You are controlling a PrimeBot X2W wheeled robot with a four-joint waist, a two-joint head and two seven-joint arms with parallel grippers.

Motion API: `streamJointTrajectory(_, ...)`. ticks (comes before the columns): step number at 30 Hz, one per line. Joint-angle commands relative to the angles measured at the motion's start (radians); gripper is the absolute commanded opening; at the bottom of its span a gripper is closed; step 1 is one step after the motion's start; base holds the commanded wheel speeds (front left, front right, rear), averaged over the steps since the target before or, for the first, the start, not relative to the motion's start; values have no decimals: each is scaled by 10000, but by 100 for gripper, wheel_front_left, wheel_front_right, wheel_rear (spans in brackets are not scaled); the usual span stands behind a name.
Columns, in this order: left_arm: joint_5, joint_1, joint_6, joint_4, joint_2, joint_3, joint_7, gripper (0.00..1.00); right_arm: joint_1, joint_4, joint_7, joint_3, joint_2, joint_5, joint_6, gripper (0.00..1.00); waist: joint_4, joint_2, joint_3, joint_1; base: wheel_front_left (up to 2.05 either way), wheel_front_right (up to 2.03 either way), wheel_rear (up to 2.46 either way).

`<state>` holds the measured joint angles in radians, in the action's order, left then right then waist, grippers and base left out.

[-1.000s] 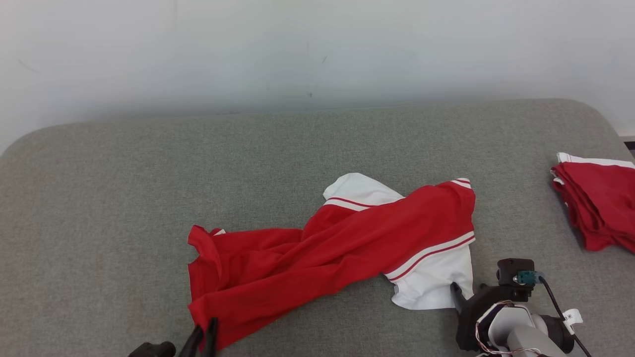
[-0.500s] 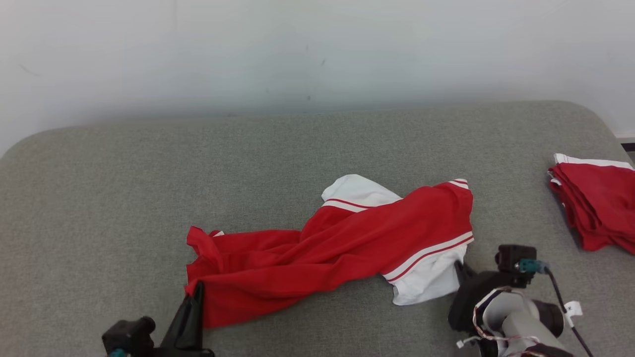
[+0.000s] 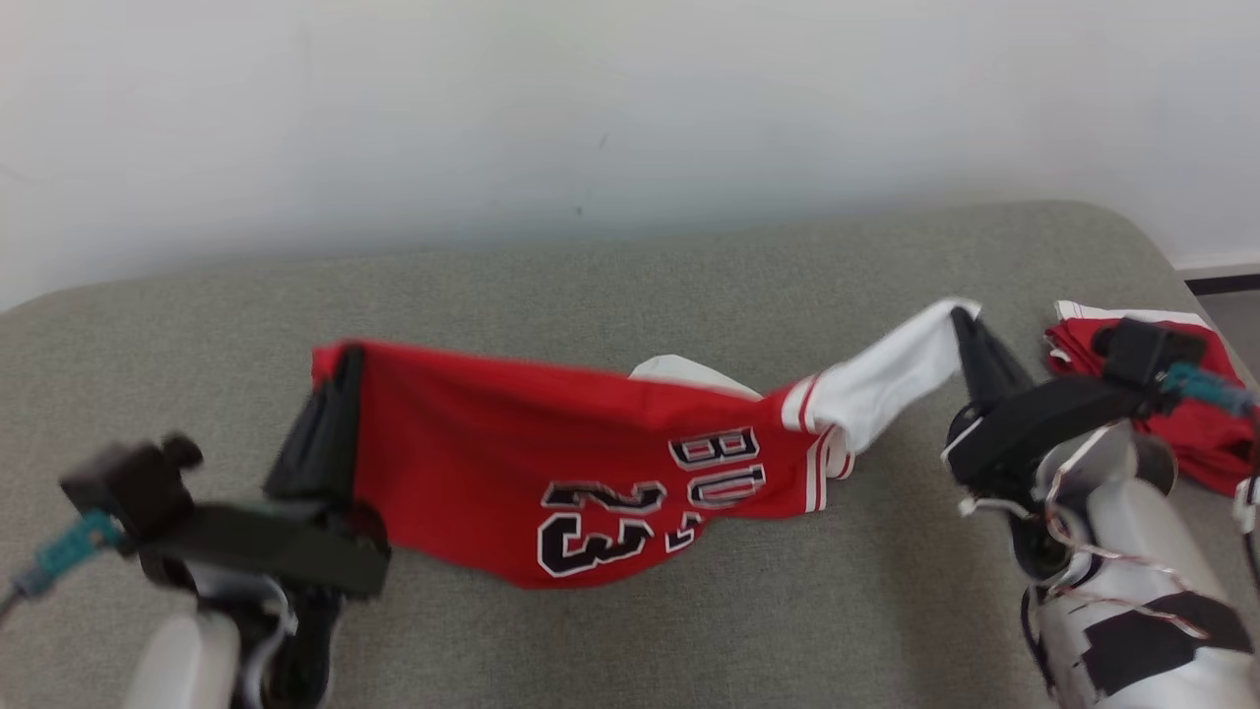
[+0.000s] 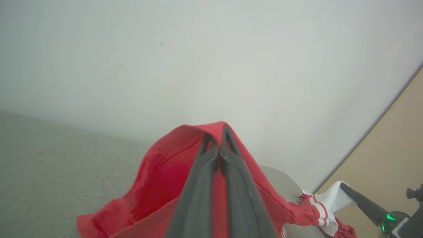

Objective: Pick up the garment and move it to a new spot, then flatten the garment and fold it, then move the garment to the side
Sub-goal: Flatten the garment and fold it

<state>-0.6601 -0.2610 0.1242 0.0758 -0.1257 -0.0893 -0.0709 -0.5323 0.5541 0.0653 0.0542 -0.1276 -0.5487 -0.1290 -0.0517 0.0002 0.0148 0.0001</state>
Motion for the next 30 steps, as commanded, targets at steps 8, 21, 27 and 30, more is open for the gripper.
streamJointTrajectory(8,-1179,-3287,-52,11,-607,309,1500,0,-1648,-2283,1862,-303,-380,-732,-26,0,-508,-2,1251,-1,0,0,0)
streamJointTrajectory(21,-424,-10185,-963,1831,-1068,959,772,0,-8293,-184,1461,-2510,546,199,-26,0,-901,-2,5791,-1,0,0,0)
streamJointTrajectory(27,-74,-12277,-1035,2573,-807,1145,-860,0,-11095,581,-440,-3441,759,320,-26,0,-745,-2,6855,-1,0,0,0)
streamJointTrajectory(30,141,-13101,-816,2926,-723,1106,-1498,0,-12160,786,-1414,-3221,764,439,-26,0,-676,-2,7222,-1,0,0,0)
